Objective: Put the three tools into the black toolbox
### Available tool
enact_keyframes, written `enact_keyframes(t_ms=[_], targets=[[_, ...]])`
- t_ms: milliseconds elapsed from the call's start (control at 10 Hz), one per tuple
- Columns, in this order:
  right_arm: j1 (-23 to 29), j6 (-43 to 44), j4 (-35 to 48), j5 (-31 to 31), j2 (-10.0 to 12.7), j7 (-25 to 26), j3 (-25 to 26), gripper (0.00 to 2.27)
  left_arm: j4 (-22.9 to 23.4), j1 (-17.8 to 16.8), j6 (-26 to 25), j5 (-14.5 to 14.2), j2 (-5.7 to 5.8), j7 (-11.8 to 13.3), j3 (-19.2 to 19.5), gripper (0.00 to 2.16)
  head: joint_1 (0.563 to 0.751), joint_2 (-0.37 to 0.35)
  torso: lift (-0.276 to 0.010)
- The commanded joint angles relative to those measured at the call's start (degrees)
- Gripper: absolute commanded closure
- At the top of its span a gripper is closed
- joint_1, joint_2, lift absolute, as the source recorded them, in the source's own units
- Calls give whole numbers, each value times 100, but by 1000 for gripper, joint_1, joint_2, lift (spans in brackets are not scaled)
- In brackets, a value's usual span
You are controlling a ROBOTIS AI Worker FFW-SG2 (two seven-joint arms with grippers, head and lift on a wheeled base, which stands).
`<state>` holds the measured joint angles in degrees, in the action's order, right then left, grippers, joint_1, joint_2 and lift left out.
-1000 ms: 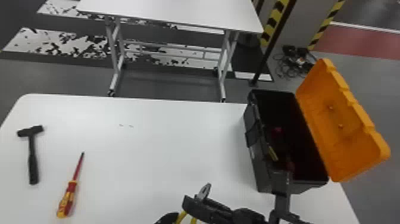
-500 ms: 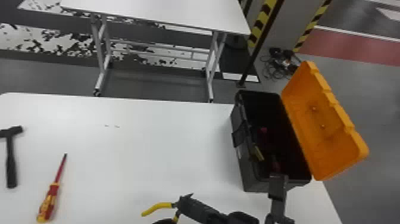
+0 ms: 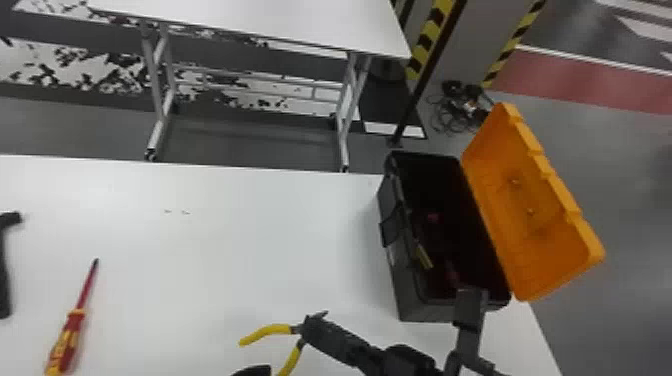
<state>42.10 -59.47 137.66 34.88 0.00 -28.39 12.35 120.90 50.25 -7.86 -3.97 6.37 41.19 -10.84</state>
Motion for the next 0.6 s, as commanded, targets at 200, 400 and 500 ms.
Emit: enact_keyframes(t_ms=[200,400,500], targets=[[-44,361,147,-33,5,18,444,2243,-181,99,157,-499,-110,21,979,26,695,-235,-51],[-26,378,806,-113,5,159,708,2243,-805,90,965,-807,-250,12,1691,29,695,-152,-51],[0,378,1307,-139,5,247,910,2243,-1148,64,1317,-859,-294,21,1893,29,695,-89,-51]])
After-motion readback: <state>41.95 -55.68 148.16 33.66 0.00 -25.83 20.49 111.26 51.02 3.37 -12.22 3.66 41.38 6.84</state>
